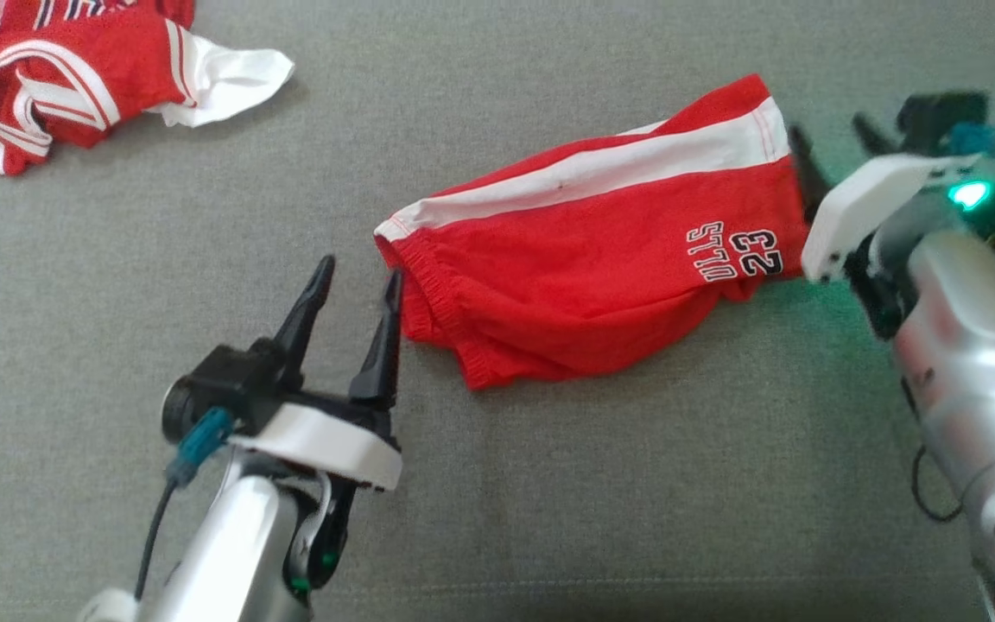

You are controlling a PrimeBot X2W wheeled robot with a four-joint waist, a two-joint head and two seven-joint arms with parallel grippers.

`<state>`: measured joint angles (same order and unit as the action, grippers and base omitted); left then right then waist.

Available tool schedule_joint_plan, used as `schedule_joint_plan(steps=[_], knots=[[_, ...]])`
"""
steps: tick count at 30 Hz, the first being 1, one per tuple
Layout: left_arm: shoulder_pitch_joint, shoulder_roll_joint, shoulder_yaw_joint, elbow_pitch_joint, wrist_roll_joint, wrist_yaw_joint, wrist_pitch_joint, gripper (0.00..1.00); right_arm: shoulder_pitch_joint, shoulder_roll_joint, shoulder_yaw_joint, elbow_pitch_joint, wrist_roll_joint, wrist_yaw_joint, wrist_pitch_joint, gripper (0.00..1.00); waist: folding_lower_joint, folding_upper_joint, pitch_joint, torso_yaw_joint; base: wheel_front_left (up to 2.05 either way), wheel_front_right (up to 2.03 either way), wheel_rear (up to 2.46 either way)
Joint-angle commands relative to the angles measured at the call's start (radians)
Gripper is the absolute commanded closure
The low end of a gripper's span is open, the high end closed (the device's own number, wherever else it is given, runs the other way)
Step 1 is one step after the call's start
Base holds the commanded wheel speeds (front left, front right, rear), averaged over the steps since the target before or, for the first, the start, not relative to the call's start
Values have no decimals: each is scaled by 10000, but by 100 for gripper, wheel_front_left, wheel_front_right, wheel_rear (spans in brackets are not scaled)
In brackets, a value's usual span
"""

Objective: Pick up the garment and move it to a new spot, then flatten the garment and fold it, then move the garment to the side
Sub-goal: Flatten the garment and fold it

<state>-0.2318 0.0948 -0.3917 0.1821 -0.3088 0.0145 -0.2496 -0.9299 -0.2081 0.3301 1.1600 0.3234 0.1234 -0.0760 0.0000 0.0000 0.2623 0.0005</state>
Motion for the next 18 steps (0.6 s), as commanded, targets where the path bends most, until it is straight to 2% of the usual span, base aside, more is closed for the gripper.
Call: schedule_joint_plan(steps=[1,6,11,18], knots=[[13,118,496,-511,55,80,-121,0,159,-17,415,-387,345,73,448,0,0,0,-91,5,0,0,0],[422,14,683,-881,72,88,-121,0,424,-365,1189,-1001,1281,73,1594,0,0,0,-60,109,0,0,0],[474,-67,779,-1058,173,53,-122,0,540,-742,1604,-1394,1951,73,2297,0,0,0,129,274,0,0,0],[416,-156,900,-1126,345,-23,-122,0,625,-887,2083,-1642,2756,73,3468,0,0,0,277,477,0,0,0]])
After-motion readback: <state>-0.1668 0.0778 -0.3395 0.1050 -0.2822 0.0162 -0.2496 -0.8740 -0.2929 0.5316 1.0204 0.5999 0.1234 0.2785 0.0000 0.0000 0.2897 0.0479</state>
